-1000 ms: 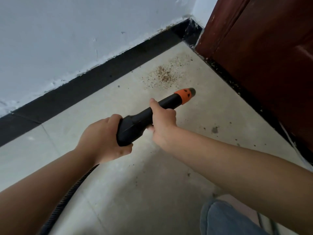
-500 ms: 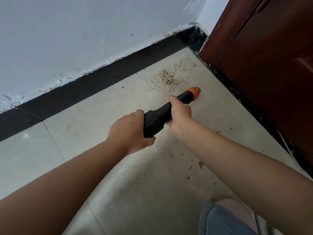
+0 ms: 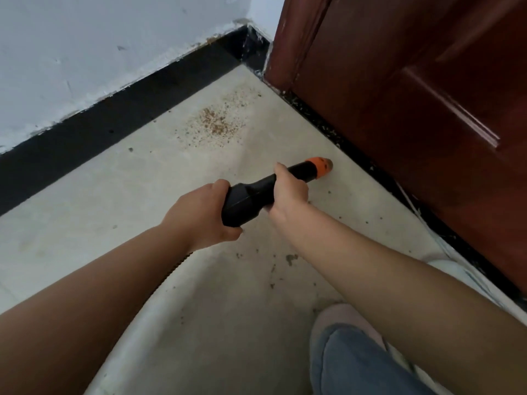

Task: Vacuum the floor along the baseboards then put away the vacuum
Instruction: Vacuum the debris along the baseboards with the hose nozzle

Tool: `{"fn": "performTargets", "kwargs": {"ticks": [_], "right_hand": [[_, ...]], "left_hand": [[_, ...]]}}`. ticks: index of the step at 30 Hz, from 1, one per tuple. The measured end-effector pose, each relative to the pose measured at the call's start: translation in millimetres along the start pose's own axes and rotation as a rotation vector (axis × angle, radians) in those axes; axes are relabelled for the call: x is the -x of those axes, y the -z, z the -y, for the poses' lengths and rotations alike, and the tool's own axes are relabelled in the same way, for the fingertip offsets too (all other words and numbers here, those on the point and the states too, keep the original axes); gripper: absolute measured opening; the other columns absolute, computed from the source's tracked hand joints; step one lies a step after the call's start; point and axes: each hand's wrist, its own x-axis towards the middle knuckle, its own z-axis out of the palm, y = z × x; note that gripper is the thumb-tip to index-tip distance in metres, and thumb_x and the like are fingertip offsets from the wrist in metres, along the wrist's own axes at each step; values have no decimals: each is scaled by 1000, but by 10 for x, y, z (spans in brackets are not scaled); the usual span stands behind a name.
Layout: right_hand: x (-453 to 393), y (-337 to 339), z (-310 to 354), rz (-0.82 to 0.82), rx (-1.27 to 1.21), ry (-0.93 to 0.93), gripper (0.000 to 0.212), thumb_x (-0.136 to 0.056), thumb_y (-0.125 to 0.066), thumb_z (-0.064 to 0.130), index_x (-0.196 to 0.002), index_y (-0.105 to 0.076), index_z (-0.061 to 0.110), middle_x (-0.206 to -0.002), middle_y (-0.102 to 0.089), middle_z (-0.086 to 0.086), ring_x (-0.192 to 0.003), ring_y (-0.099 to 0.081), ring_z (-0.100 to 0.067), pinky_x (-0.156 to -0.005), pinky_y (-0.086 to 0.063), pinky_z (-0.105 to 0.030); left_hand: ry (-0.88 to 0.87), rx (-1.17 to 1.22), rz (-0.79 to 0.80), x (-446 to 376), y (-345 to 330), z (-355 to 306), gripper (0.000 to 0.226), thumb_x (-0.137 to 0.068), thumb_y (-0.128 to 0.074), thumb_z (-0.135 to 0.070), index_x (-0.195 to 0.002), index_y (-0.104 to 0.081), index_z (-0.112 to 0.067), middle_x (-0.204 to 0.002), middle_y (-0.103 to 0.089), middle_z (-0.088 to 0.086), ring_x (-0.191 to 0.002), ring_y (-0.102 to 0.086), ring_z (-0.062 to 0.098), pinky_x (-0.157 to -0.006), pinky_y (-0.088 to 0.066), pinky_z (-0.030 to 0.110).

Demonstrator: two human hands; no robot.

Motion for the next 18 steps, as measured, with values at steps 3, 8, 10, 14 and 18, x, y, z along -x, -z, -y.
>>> {"fn": "performTargets", "kwargs": {"ticks": [3,8,10,14,18], "right_hand": [[-80,148,20,-1,-41,9,55,-87,-62,29,-134,-41,8,-120,-57,-14,-100,-61,-31,-89,-52,-44],[48,137,-118,126,-155,-94,51,-88,-64,23,-130,-40,7,-120,-56,-15,-102,-60,-31,-83,-54,-41],[167,20,-223,181,-152,-134,54,-87,-65,21,-132,-39,7,-124,-54,-15,-107,-59,-31,-75,-55,-37],[366,-194,-383,244,-143,-171,51,-87,-66,20,-129,-41,6,-124,-56,-14,-106,-61,-28,-73,-55,-33],[493,-311,-418,284,-188,-195,45,-87,-65,18,-125,-43,7,-122,-56,-14,-103,-62,-29,-82,-56,-38]], "left_hand": [[-35,13,16,-63,-88,-120,44,-71,-70,-35,-103,-44,-19,-85,-49,-4,-74,-49,17,-51,-32,20],[-14,6,54,100,69,44,45,-66,-73,-27,-103,-47,-21,-89,-56,-3,-79,-55,19,-63,-43,27],[34,15,74,222,189,192,46,-64,-74,-23,-101,-48,-24,-89,-57,-4,-81,-54,19,-66,-41,27],[102,26,87,395,349,441,46,-61,-75,-15,-97,-49,-26,-82,-54,-9,-81,-53,18,-66,-37,26],[117,14,71,454,468,589,45,-60,-75,-13,-97,-52,-23,-80,-54,-9,-80,-52,19,-61,-38,26]]}}
